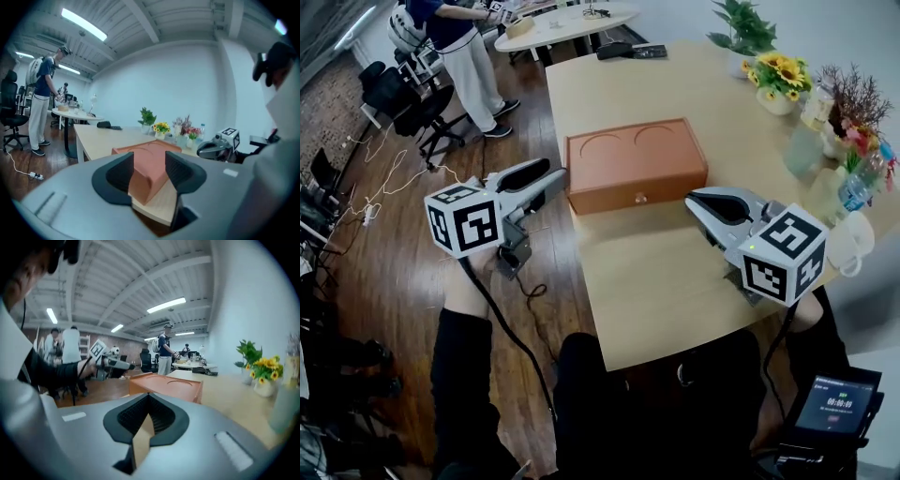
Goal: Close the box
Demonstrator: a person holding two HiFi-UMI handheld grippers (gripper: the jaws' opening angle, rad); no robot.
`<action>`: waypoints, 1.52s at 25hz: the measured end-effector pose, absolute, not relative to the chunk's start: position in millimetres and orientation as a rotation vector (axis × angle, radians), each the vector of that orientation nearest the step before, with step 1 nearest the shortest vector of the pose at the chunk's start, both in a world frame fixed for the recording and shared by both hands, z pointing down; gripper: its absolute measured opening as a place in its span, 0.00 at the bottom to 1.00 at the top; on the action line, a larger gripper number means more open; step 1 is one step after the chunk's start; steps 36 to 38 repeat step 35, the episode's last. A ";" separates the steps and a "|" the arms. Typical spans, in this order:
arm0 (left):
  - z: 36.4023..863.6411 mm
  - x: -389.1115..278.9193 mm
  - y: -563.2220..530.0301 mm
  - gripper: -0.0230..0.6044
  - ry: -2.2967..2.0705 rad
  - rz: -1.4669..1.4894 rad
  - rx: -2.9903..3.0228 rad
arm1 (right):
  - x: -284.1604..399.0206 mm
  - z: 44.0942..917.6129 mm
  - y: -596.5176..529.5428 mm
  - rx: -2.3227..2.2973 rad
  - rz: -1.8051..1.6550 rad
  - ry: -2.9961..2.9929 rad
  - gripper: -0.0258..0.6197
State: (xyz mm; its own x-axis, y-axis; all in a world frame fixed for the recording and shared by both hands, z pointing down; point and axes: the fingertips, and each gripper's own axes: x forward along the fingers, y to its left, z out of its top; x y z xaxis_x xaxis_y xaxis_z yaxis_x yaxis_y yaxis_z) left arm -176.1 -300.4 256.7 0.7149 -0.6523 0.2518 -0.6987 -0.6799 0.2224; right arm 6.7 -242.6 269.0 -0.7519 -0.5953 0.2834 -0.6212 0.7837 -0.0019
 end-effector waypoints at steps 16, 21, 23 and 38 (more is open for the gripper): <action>220.7 -97.5 -144.6 0.34 -1.097 -0.227 2.795 | 0.0 231.8 -177.7 0.820 0.380 -3.103 0.04; 227.6 -97.9 -145.6 0.34 -1.107 -0.190 2.784 | -5.6 239.5 -169.5 0.801 0.348 -3.076 0.04; 228.5 -97.1 -147.5 0.34 -1.116 -0.169 2.792 | -7.5 240.2 -169.8 0.797 0.334 -3.070 0.04; 239.2 -90.0 -152.9 0.34 -1.098 -0.101 2.795 | -13.9 243.8 -170.5 0.793 0.267 -3.039 0.04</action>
